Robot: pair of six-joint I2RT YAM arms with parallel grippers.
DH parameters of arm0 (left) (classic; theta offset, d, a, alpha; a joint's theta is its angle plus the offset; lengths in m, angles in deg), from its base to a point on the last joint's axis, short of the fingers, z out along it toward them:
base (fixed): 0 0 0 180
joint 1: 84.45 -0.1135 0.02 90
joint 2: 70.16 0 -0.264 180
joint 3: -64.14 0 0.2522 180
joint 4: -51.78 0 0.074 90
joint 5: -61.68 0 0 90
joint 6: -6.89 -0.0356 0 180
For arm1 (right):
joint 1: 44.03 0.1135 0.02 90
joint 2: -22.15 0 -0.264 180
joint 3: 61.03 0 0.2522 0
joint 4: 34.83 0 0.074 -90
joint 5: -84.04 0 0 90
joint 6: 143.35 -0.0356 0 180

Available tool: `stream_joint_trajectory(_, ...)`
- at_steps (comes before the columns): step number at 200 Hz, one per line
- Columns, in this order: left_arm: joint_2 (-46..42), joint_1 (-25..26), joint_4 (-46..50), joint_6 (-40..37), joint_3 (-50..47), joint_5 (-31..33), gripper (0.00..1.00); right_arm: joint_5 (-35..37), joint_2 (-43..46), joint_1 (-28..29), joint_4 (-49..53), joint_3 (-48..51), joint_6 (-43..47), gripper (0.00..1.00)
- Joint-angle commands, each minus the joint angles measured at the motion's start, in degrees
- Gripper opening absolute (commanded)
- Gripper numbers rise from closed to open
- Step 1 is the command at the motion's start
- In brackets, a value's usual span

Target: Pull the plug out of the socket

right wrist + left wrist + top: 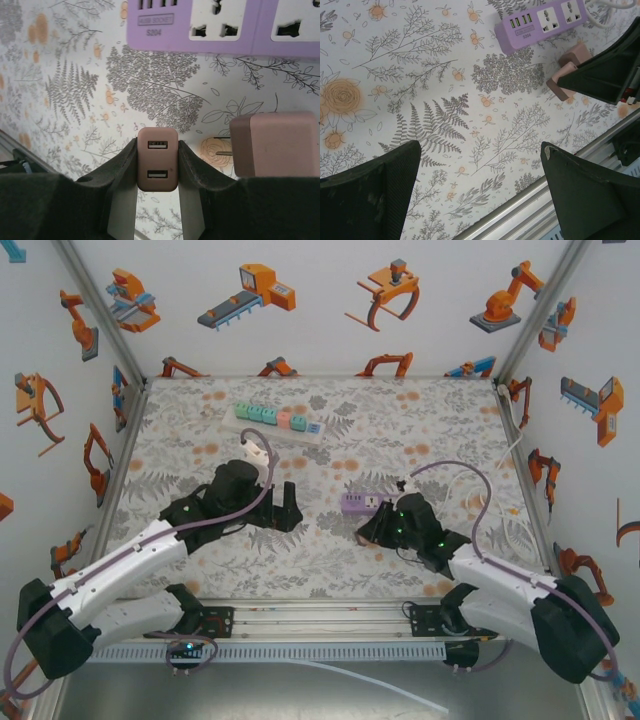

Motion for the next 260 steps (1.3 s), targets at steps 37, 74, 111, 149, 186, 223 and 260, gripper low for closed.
stream_joint_trajectory(37,0.27,0.24,-1.56,0.71,-1.04,1.52,0.97,1.32,-12.61,1.54,-12.92,-0.38,0.37,0.04)
stream_joint_trajectory(74,0.01,0.32,-1.69,1.34,-1.98,2.59,0.97,2.67,-14.57,1.81,-9.72,-1.68,-0.29,0.24)
stream_joint_trajectory(111,-0.11,0.22,-2.38,1.42,-1.65,5.80,0.97,4.97,-10.38,1.81,-4.07,-2.63,0.42,0.33)
stream_joint_trajectory(149,1.02,0.22,-3.04,1.71,-0.45,7.14,0.97,7.24,-4.08,1.81,2.09,-4.25,3.86,0.45)
stream_joint_trajectory(186,1.43,0.24,-2.93,1.98,0.15,6.79,0.97,7.30,0.13,1.76,5.45,-5.96,8.39,0.54)
stream_joint_trajectory(223,-2.45,0.22,-2.01,2.71,0.08,8.29,0.97,10.94,4.79,1.80,10.64,-12.91,20.33,0.54)
stream_joint_trajectory(260,-10.88,0.18,1.89,6.73,-1.14,21.16,0.97,13.63,1.10,1.81,5.24,-20.51,48.75,0.57)
